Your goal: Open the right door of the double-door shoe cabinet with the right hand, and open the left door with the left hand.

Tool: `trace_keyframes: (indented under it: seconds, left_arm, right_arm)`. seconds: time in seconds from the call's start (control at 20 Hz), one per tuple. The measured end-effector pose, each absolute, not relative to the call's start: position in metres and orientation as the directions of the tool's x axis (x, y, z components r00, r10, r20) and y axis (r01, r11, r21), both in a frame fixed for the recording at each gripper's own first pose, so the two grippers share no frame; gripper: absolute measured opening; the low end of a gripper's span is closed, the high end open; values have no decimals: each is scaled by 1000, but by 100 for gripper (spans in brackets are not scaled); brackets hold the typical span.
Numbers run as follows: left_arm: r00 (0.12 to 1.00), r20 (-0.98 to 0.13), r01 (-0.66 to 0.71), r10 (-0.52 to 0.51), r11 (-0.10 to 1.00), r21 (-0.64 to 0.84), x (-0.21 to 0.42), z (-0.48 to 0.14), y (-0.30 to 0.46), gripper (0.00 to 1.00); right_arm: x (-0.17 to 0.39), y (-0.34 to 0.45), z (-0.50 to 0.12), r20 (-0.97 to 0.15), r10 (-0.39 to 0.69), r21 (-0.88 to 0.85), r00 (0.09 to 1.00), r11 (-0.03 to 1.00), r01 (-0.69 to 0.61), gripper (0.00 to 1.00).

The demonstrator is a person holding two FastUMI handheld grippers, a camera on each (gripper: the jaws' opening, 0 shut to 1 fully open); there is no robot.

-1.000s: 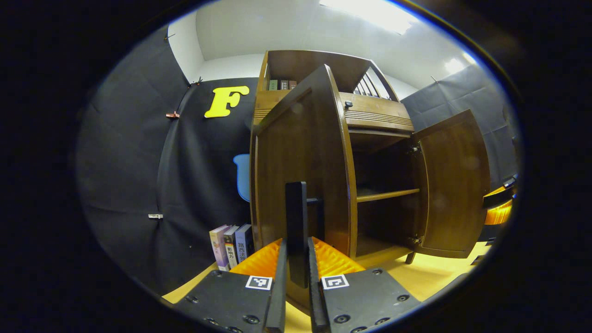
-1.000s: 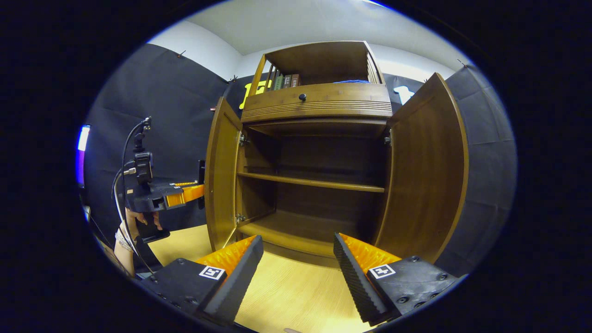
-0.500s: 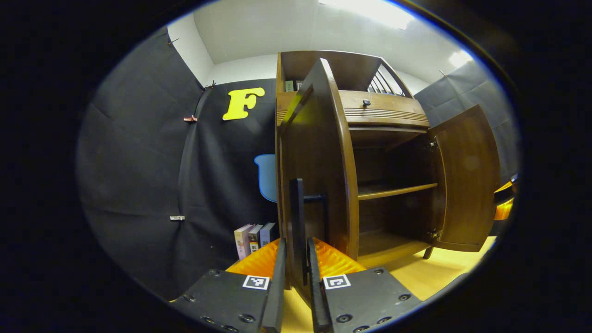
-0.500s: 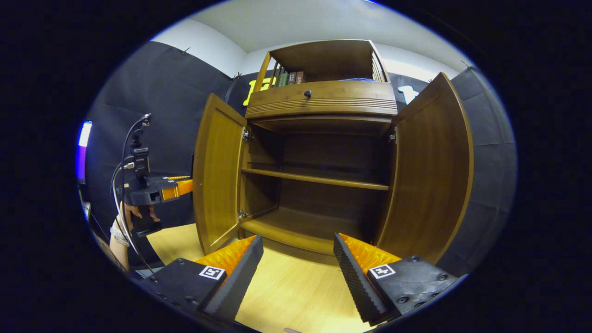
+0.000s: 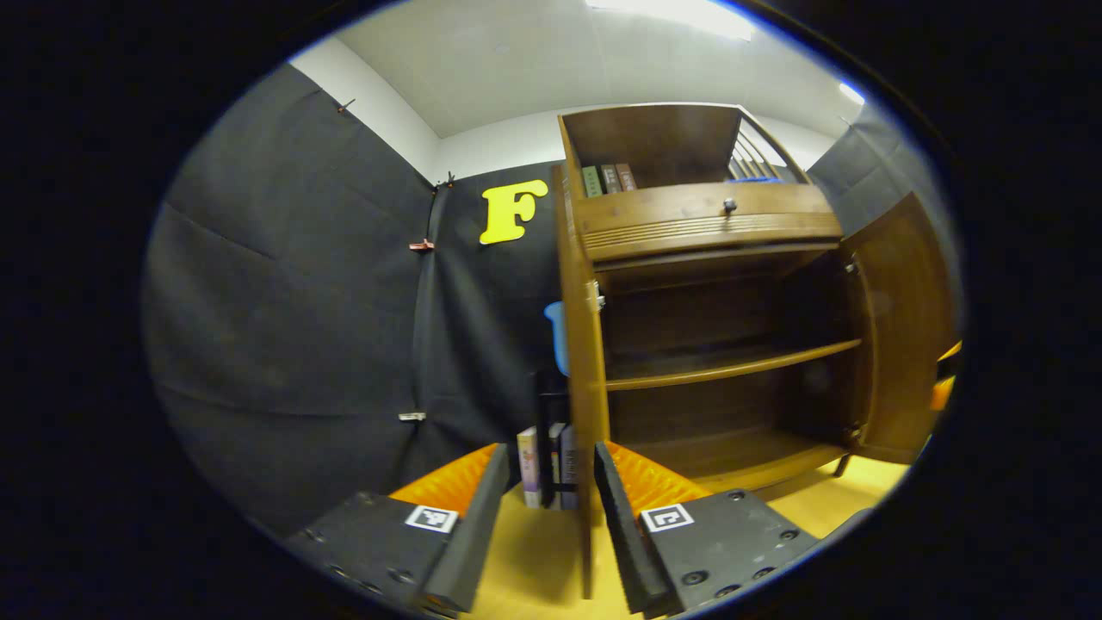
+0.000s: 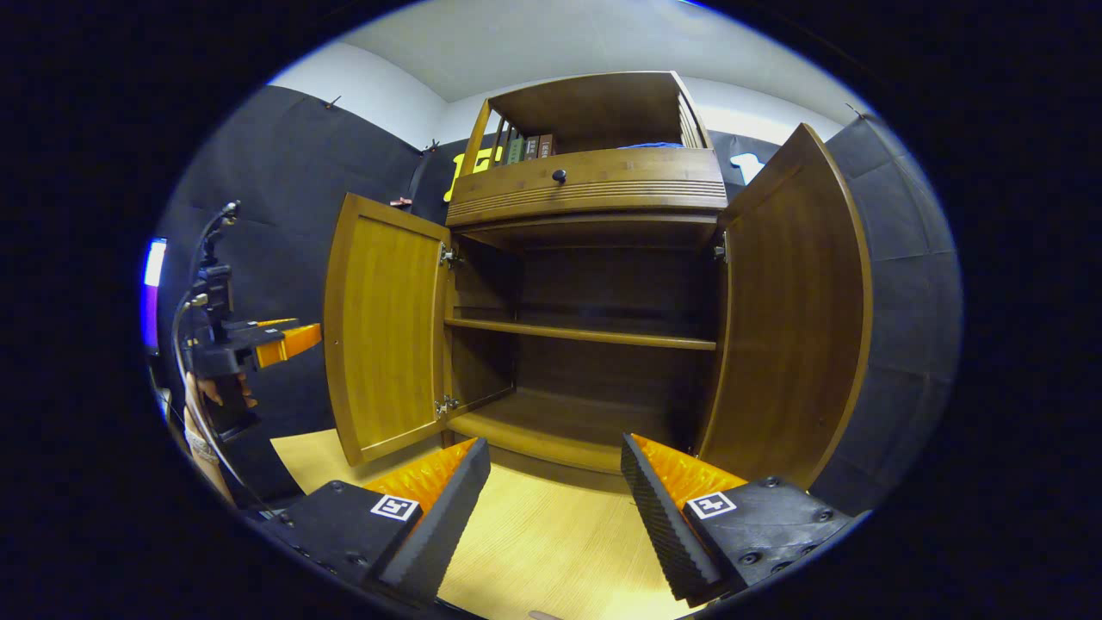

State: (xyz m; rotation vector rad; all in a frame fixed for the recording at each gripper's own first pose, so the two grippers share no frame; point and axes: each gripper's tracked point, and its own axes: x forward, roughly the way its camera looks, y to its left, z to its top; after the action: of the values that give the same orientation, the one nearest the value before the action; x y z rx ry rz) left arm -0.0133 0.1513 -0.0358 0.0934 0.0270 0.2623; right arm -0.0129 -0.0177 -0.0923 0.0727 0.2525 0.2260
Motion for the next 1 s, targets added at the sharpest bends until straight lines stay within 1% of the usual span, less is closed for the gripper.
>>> trace_keyframes:
  seconds: [0.05, 0.1, 0.15, 0.2, 0.3, 0.4, 0.45, 0.6, 0.65, 0.7, 0.75, 0.8, 0.9, 0.95, 1.0]
  left_arm:
    - [975, -20, -221, 223, 973, 70, -16, -30, 135, 72]
    - [982, -21, -188, 189, 981, 49, -18, -28, 121, 77]
    - [988, -18, -155, 155, 987, 43, -17, -23, 105, 87]
    - [989, -17, -143, 144, 989, 48, -15, -18, 96, 92]
    - [990, -14, -139, 141, 986, 88, -10, -10, 77, 97]
    - [994, -1, -109, 110, 987, 115, -4, -1, 53, 97]
    - [995, -12, -93, 95, 989, 113, 0, 0, 43, 97]
    - [999, -40, -13, 15, 999, 52, 8, -3, 13, 97]
    - [999, -51, 6, -5, 1000, 27, 12, -4, 6, 98]
    - [998, -61, 20, -20, 1000, 9, 14, -7, 1, 98]
    - [998, -66, 25, -25, 1000, 1, 17, -7, -2, 96]
    - [998, -63, 21, -21, 1000, 1, 17, -7, -2, 99]
    - [999, -49, 3, -2, 1000, 16, 19, -6, -2, 97]
    - [999, -45, 3, -3, 1000, 20, 20, -4, -4, 98]
    - [999, -40, 14, -13, 1000, 18, 20, -4, -8, 98]
  right_arm:
    - [-11, -20, -89, -232, 226, 106, 946, 973, -206, 96]
    - [-10, -21, -85, -221, 218, 113, 951, 974, -197, 98]
    - [-9, -23, -80, -209, 209, 119, 955, 975, -187, 98]
    - [-7, -25, -74, -199, 197, 121, 960, 977, -175, 96]
    - [-5, -32, -64, -176, 156, 98, 972, 985, -140, 95]
    - [-3, -41, -55, -158, 98, 47, 983, 995, -91, 95]
    - [-3, -43, -50, -151, 78, 25, 986, 997, -75, 98]
    - [-5, -39, -35, -134, 67, -8, 989, 998, -68, 97]
    - [-6, -38, -33, -137, 66, -10, 988, 998, -68, 99]
    - [-8, -38, -30, -140, 69, -7, 988, 997, -70, 96]
    - [-11, -36, -26, -140, 76, 1, 987, 997, -76, 96]
    - [-13, -37, -23, -138, 75, 8, 988, 997, -75, 99]
    - [-14, -43, -16, -129, 60, 16, 990, 998, -58, 96]
    - [-15, -45, -15, -128, 51, 21, 990, 999, -49, 98]
    - [-16, -47, -14, -127, 48, 28, 991, 999, -45, 95]
